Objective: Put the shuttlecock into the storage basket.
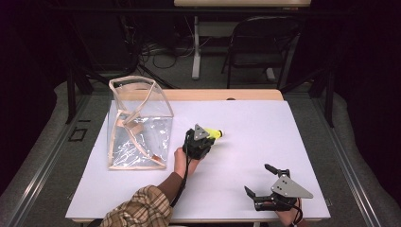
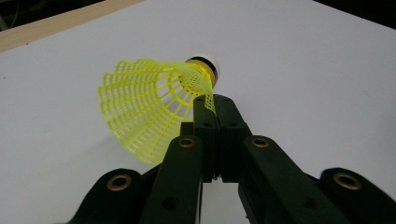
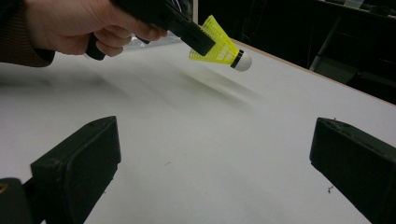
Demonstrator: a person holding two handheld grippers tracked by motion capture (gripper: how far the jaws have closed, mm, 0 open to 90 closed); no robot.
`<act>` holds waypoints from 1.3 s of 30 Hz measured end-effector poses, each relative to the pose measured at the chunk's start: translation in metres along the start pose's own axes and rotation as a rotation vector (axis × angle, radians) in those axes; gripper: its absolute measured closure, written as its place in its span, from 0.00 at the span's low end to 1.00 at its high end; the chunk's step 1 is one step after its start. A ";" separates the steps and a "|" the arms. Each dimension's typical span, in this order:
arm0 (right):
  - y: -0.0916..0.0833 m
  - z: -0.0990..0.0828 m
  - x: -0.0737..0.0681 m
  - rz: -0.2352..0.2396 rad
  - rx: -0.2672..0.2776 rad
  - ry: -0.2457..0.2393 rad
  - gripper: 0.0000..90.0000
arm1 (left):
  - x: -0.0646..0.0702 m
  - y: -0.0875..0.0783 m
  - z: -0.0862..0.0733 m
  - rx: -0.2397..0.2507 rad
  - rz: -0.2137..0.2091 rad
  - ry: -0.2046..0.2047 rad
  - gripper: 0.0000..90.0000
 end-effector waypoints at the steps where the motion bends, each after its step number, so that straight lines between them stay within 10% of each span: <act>1: 0.000 0.000 0.000 0.000 0.001 0.002 0.01 | 0.000 -0.001 0.000 0.000 -0.001 0.002 0.99; 39: 0.002 0.000 -0.001 0.009 -0.003 -0.005 0.02 | -0.005 -0.016 0.032 0.044 -0.051 0.031 0.99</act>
Point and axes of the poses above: each handheld gripper's, and its own axes: y roughly forward along the jaws, z roughly out of its top, x roughly to its right, the point moved 1 cm from there along y, roughly forward along the jaws, and after that the axes turned 14 degrees about x, right-handed, at the moved point
